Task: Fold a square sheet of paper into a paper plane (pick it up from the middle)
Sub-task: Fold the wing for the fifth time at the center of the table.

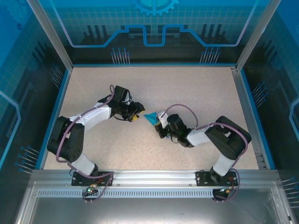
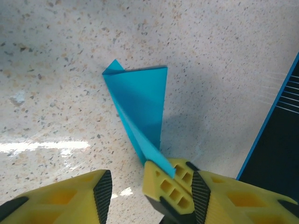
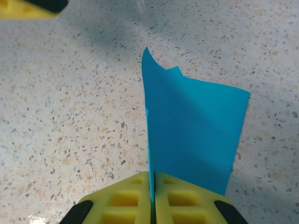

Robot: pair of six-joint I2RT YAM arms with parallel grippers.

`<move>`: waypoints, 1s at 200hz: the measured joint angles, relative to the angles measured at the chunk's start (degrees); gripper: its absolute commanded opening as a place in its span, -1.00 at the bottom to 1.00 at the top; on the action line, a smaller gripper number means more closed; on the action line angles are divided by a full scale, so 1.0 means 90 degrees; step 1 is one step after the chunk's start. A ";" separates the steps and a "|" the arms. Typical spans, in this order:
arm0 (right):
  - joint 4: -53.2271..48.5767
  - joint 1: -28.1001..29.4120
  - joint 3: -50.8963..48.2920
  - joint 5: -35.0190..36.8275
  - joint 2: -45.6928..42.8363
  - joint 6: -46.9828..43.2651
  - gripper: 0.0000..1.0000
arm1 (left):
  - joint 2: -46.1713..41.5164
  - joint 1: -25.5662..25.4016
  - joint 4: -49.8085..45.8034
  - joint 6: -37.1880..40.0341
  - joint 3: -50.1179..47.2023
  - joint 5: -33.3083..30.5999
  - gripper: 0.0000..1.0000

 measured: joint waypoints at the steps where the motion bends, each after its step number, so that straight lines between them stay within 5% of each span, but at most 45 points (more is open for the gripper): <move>1: 0.0002 -0.0017 0.0000 -0.0032 -0.0002 0.0039 -0.86 | -0.0002 0.0000 0.0010 0.0000 -0.0015 0.0000 0.06; 104: -0.0126 -0.0622 0.0289 -0.1741 0.0185 0.1994 -0.85 | -0.0007 -0.0206 0.1328 -0.0119 -0.1059 0.0248 0.07; 200: -0.0546 -0.0862 0.0393 -0.2118 0.0316 0.2919 -0.80 | 0.0362 -0.0447 0.2106 -0.0236 -0.1098 0.0437 -0.03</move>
